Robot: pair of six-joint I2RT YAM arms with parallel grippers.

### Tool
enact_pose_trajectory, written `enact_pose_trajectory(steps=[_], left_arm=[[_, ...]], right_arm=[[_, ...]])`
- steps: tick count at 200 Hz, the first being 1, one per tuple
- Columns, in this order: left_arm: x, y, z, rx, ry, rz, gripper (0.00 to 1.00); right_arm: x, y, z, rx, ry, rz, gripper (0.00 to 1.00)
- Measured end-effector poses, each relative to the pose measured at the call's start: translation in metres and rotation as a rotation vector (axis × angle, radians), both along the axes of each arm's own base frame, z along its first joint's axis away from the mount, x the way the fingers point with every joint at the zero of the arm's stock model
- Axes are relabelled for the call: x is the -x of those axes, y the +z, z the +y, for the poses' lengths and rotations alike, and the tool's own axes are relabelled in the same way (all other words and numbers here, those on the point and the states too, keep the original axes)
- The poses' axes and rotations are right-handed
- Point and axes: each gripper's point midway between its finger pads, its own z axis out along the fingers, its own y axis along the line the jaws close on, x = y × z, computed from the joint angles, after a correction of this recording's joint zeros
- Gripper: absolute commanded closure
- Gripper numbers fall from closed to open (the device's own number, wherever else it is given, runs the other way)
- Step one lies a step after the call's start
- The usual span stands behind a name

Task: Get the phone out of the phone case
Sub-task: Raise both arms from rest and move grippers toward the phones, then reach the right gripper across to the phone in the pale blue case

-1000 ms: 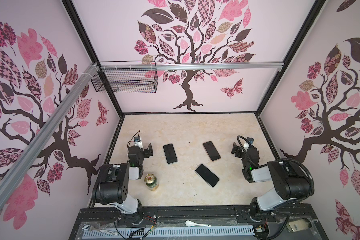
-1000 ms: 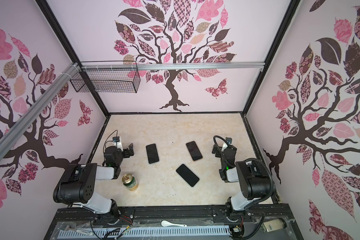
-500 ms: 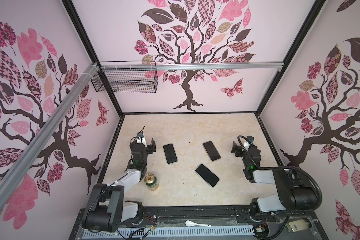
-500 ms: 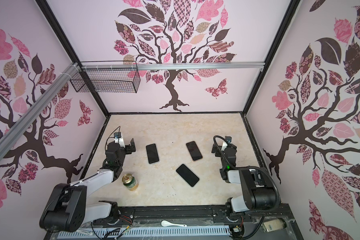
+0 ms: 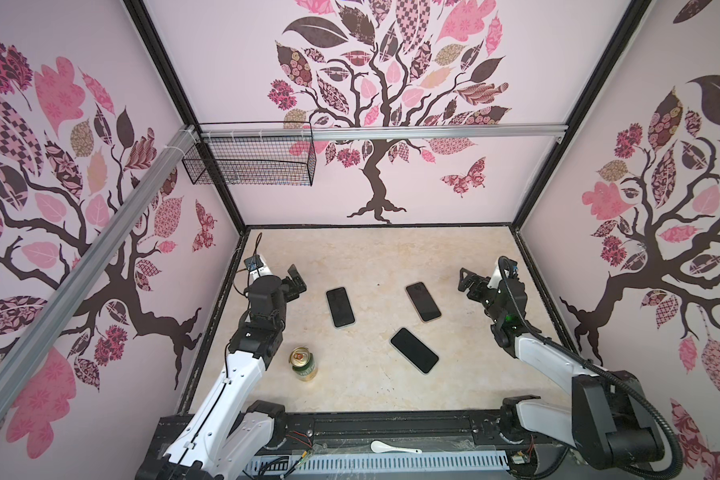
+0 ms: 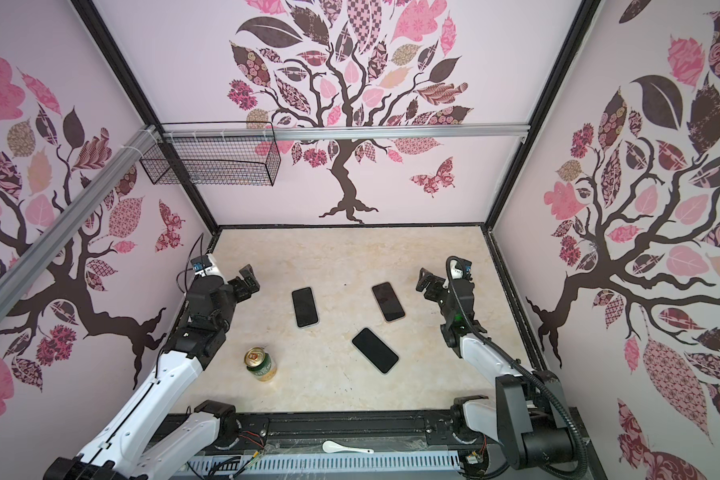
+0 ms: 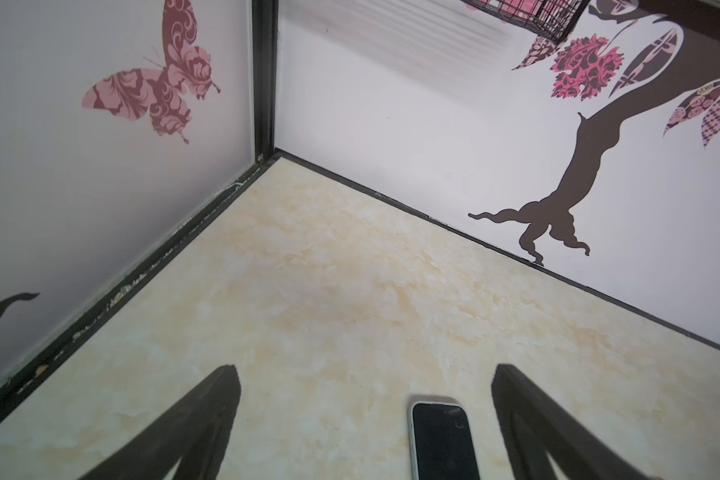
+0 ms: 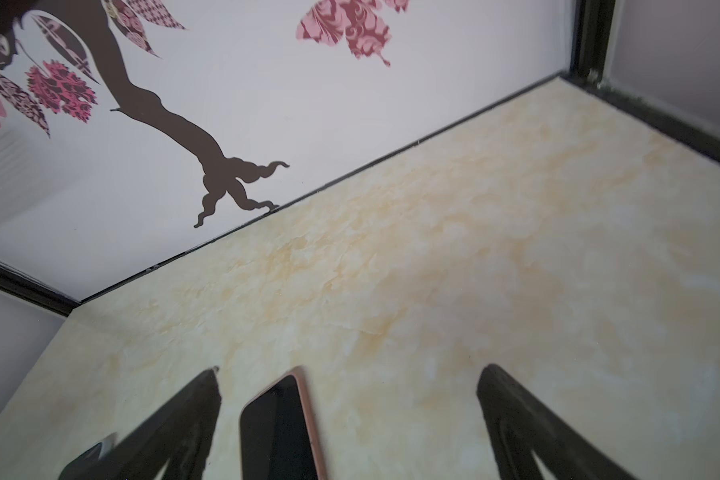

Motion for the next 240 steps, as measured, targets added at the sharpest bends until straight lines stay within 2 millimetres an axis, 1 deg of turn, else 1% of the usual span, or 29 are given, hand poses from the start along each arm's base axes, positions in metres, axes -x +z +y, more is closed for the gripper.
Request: enact_pose_trajectory(steps=[20, 40, 54, 59, 82, 96, 110, 135, 148, 159, 182, 195, 213, 223, 240], left_arm=[[0.003, -0.006, -0.009, 0.058, -0.035, 0.073, 0.02], [0.005, -0.025, -0.027, 0.103, -0.106, 0.161, 0.02], [0.011, -0.041, -0.045, 0.110, -0.160, 0.229, 0.02], [0.014, -0.045, -0.055, 0.109, -0.185, 0.247, 0.02], [0.028, -0.054, -0.096, 0.116, -0.298, 0.292, 0.02], [0.032, -0.056, -0.109, 0.135, -0.332, 0.303, 0.02], [0.034, -0.060, -0.116, 0.153, -0.347, 0.320, 0.02], [0.034, -0.065, -0.120, 0.174, -0.354, 0.341, 0.02], [0.034, -0.066, -0.121, 0.179, -0.353, 0.343, 0.02], [0.035, -0.067, -0.120, 0.182, -0.352, 0.350, 0.02], [0.035, -0.072, -0.115, 0.199, -0.342, 0.375, 0.02], [0.033, -0.075, -0.106, 0.227, -0.319, 0.392, 0.02], [0.029, -0.076, -0.089, 0.271, -0.271, 0.395, 0.02], [0.029, -0.074, -0.081, 0.288, -0.249, 0.389, 0.02], [0.031, -0.069, -0.071, 0.307, -0.230, 0.376, 0.02]], right_arm=[[0.002, 0.000, 0.011, -0.052, 0.049, 0.066, 0.00], [0.014, -0.003, 0.020, -0.089, 0.095, 0.101, 0.00], [0.021, -0.007, 0.025, -0.114, 0.122, 0.128, 0.00], [0.023, -0.009, 0.028, -0.125, 0.136, 0.139, 0.01], [0.030, -0.013, 0.044, -0.183, 0.214, 0.178, 0.01], [0.034, -0.016, 0.049, -0.220, 0.234, 0.199, 0.01], [0.039, -0.023, 0.053, -0.246, 0.250, 0.220, 0.01], [0.050, -0.044, 0.062, -0.262, 0.284, 0.295, 0.00], [0.055, -0.053, 0.073, -0.230, 0.311, 0.340, 0.01], [0.060, -0.057, 0.090, -0.173, 0.347, 0.368, 0.00], [0.069, -0.054, 0.135, -0.057, 0.444, 0.379, 0.00], [0.072, -0.054, 0.160, -0.002, 0.486, 0.381, 0.00], [0.076, -0.060, 0.192, 0.065, 0.530, 0.403, 0.01], [0.078, -0.066, 0.209, 0.101, 0.548, 0.420, 0.01], [0.077, -0.074, 0.236, 0.144, 0.576, 0.447, 0.00]])
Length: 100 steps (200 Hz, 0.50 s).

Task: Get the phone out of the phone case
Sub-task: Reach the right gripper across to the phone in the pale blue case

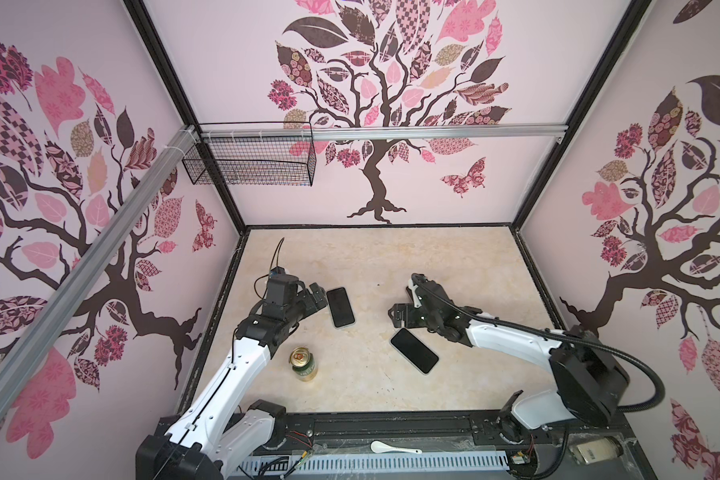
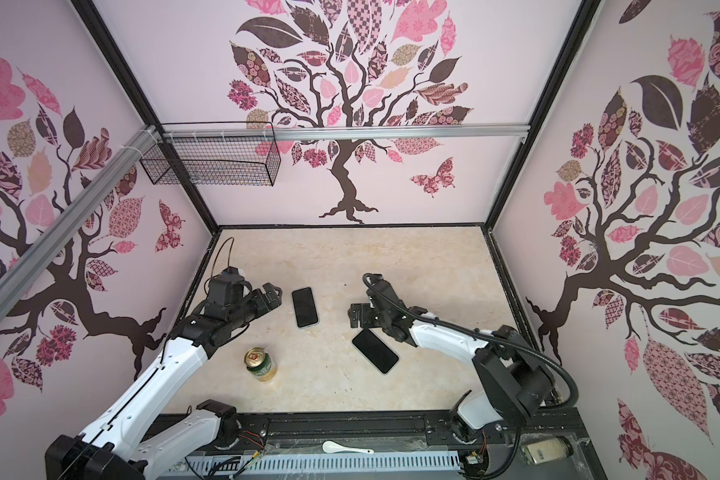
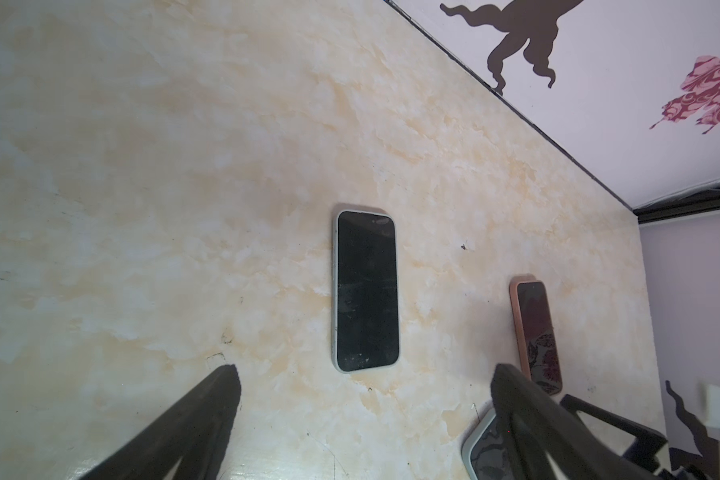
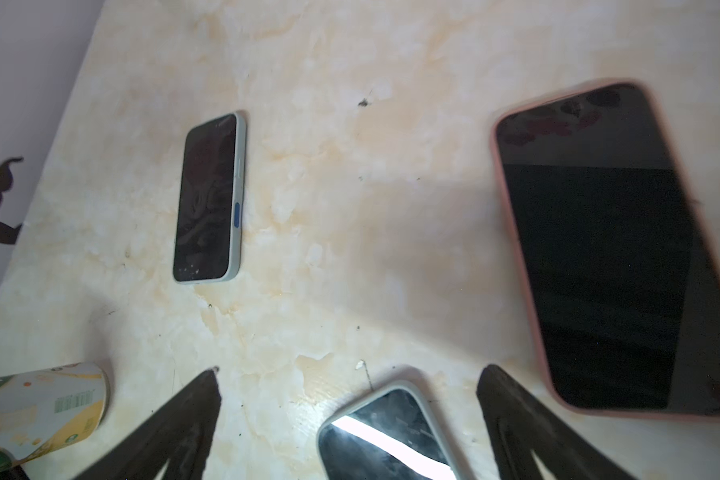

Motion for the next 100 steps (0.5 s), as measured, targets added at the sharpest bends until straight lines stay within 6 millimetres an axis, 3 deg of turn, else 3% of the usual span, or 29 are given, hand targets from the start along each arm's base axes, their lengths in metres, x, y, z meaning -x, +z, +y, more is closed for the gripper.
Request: enact_pose_trajectory(steps=[25, 67, 100], left_arm=[[0.003, 0.006, 0.015, 0.025, 0.039, -0.007, 0.02], [0.012, 0.004, 0.051, 0.091, 0.141, -0.010, 0.02], [0.019, -0.007, 0.058, 0.121, 0.161, 0.024, 0.02]], right_arm=[[-0.010, -0.010, 0.040, 0.042, 0.043, 0.031, 0.00], [-0.037, -0.025, 0.084, 0.095, 0.066, 0.080, 0.00], [-0.054, -0.032, 0.114, 0.126, 0.080, 0.100, 0.00]])
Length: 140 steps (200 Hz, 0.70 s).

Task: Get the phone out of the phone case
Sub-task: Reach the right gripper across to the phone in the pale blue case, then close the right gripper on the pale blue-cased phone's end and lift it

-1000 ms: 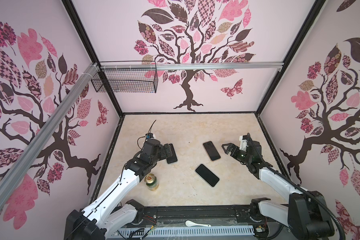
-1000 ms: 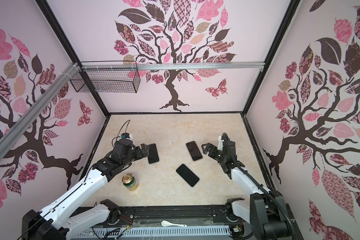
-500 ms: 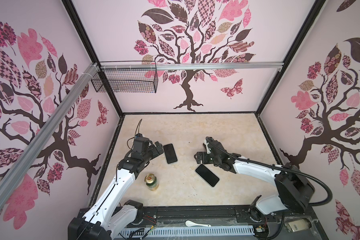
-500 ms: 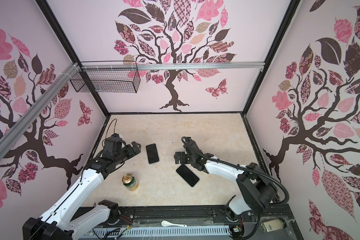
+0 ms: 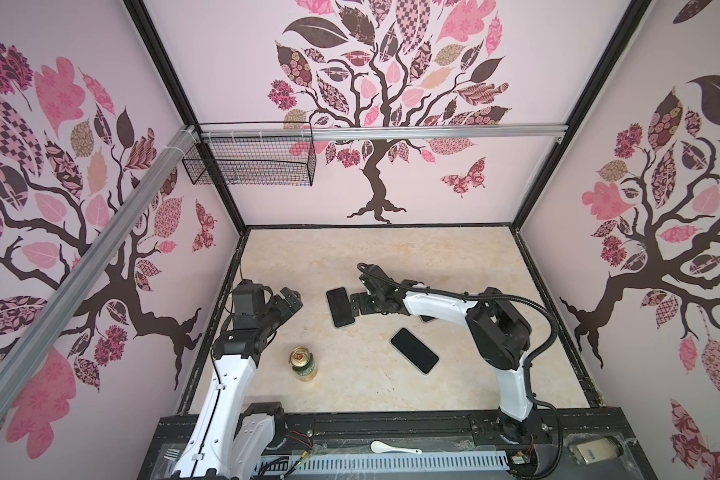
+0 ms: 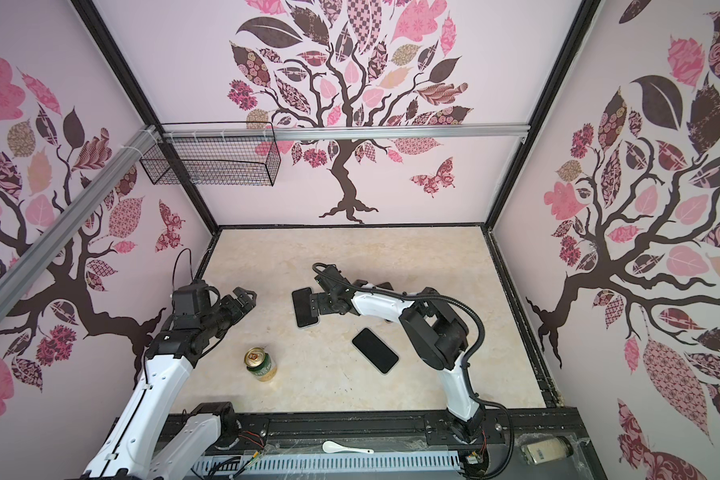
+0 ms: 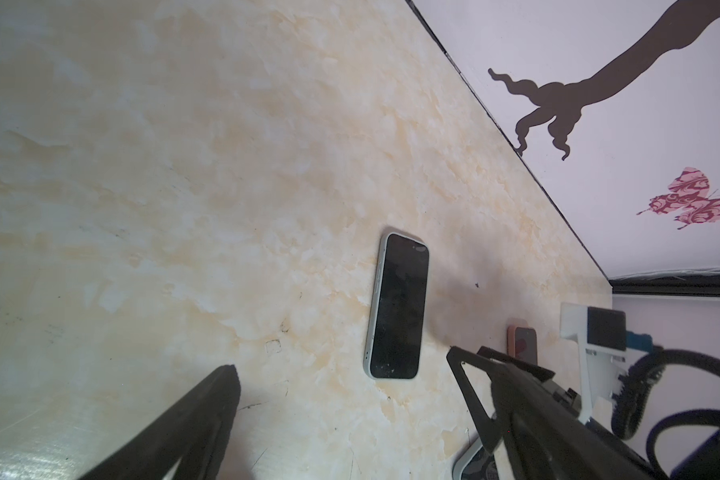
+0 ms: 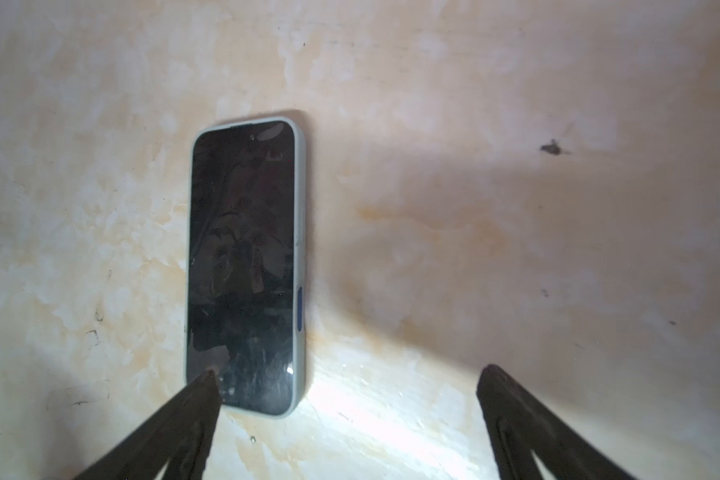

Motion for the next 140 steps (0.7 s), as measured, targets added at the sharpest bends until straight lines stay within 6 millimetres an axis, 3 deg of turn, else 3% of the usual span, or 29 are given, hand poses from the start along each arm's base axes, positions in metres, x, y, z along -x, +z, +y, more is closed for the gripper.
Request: enact_pose_trajectory(steps=[39, 75, 140], left_arm=[[0.006, -0.003, 0.002, -0.003, 0.009, 0.021, 0.02], [0.011, -0.004, 0.006, -0.021, 0.028, 0.033, 0.02], [0.018, -0.007, 0.009, -0.037, 0.033, 0.053, 0.02]], right_arm=[[-0.020, 0.001, 0.033, 0.032, 0.015, -0.010, 0.01], [-0.038, 0.000, 0.052, 0.074, 0.020, -0.023, 0.00], [-0.055, -0.016, 0.069, 0.141, 0.047, -0.032, 0.01]])
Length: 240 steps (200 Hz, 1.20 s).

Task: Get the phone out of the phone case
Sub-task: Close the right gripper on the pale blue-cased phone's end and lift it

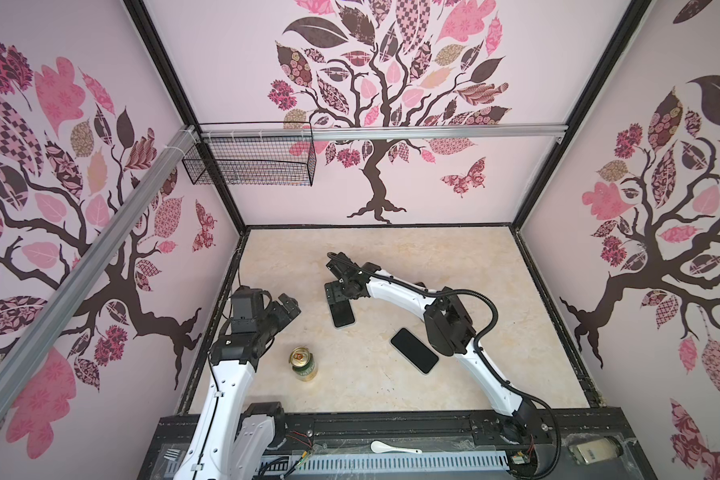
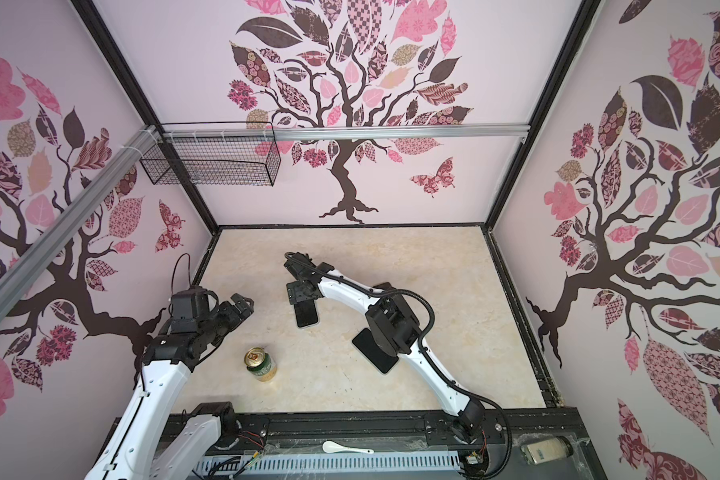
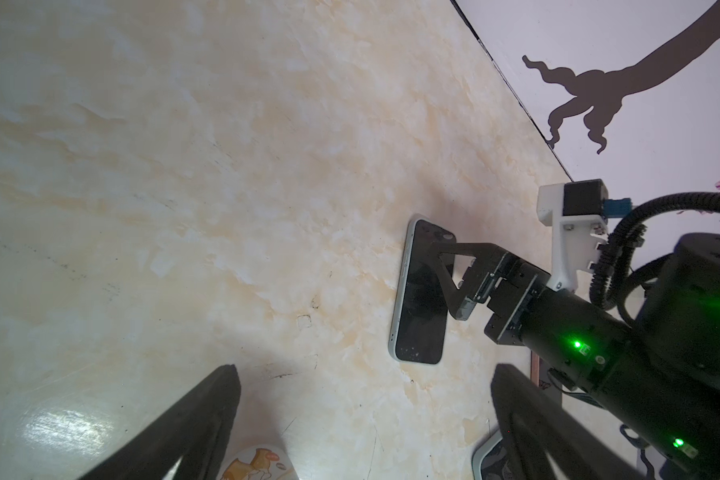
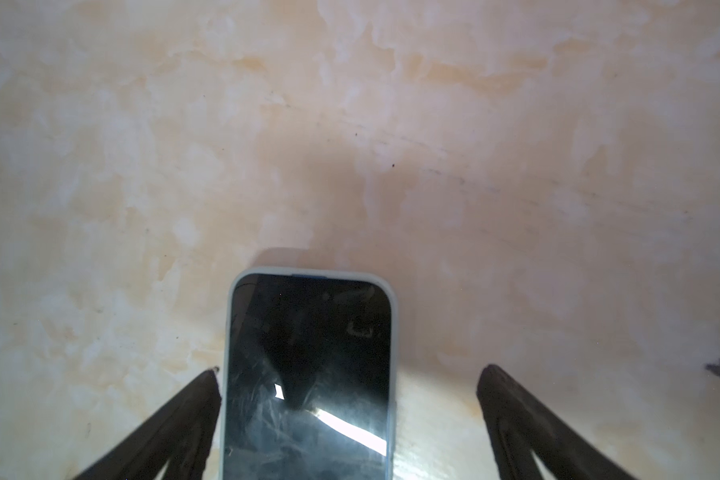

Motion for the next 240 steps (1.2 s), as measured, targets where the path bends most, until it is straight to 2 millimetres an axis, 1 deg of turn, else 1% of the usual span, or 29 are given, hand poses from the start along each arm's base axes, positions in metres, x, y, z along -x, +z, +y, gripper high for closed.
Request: enact_pose_trajectory(steps=[30, 52, 63, 102, 157, 190, 214, 240], left_arm=[[0.002, 0.000, 0.002, -0.008, 0.005, 0.002, 0.02], [0.004, 0.000, 0.002, -0.010, 0.006, 0.006, 0.02], [0.005, 0.000, 0.002, -0.012, 0.007, 0.004, 0.02], [0.006, 0.001, 0.002, -0.013, 0.008, 0.003, 0.02], [0.008, -0.001, 0.002, -0.015, 0.005, 0.014, 0.02], [0.009, -0.002, 0.003, -0.017, 0.008, 0.019, 0.02], [0.009, -0.003, 0.004, -0.023, 0.013, 0.027, 0.02], [0.010, -0.009, 0.008, -0.040, 0.026, 0.056, 0.02]], right_arm=[[-0.001, -0.003, 0.013, 0.019, 0.028, -0.019, 0.00], [0.001, -0.002, 0.025, 0.020, 0.048, -0.036, 0.00], [0.002, -0.001, 0.028, 0.023, 0.053, -0.041, 0.00], [0.004, -0.005, 0.023, 0.066, 0.045, -0.054, 0.00], [0.005, -0.020, 0.015, 0.119, 0.037, -0.043, 0.01], [0.005, -0.020, 0.014, 0.123, 0.036, -0.043, 0.01], [0.003, -0.021, 0.014, 0.131, 0.034, -0.048, 0.05], [0.003, -0.021, 0.014, 0.133, 0.030, -0.046, 0.09]])
